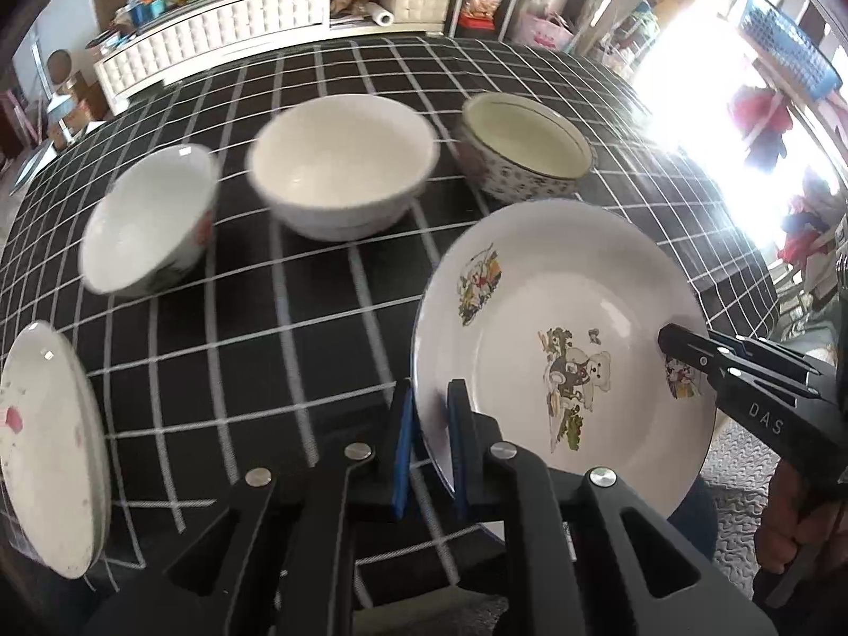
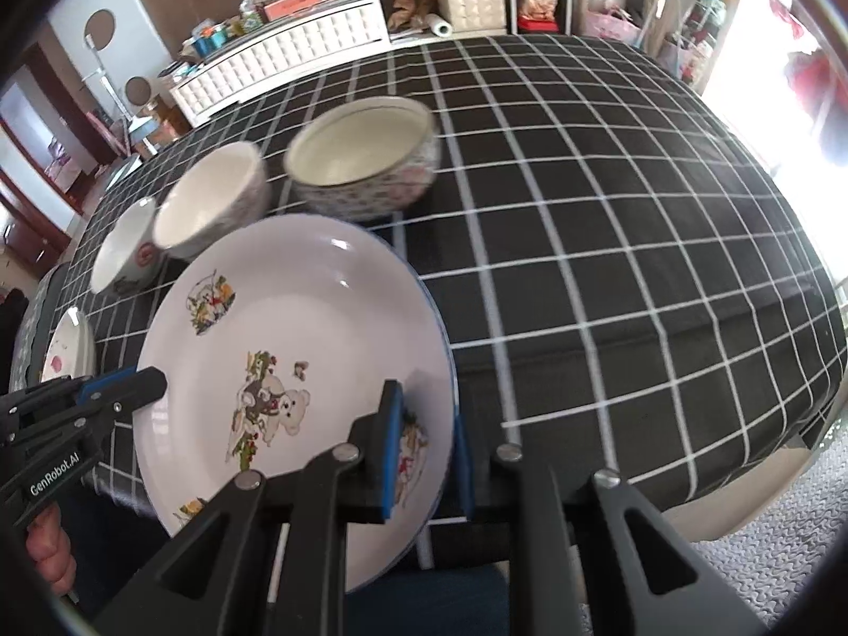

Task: Organize plates and bowls

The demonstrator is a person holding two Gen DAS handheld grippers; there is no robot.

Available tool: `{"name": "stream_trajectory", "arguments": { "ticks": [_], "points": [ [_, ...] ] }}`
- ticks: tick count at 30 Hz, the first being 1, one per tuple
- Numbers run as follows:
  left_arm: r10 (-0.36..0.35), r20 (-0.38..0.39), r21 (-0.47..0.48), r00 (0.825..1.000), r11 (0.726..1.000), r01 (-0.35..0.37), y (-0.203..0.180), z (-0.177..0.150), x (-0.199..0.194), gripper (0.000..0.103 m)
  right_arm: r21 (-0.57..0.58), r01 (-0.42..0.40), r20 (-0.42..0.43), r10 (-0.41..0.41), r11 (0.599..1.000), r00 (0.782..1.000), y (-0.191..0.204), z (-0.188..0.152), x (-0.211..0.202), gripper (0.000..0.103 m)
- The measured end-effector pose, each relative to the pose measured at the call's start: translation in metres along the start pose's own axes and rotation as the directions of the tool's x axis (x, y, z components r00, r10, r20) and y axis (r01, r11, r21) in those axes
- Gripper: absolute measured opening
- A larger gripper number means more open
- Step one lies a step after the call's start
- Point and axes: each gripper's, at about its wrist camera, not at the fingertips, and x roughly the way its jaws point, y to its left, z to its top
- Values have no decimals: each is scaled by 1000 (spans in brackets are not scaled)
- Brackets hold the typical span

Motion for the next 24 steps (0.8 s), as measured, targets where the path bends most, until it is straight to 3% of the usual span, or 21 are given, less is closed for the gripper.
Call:
{"name": "stream_trajectory", "arguments": {
  "ticks": [12, 24],
  "points": [
    [56, 44, -113, 997, 992, -51, 87, -37, -49, 11, -100, -59, -11, 58, 993, 998, 84, -2, 7, 22],
    [141, 69, -242, 988, 963, -120, 185, -79, -100, 11, -215, -129, -33, 125, 968, 992, 177, 5, 21, 22]
  ]
}}
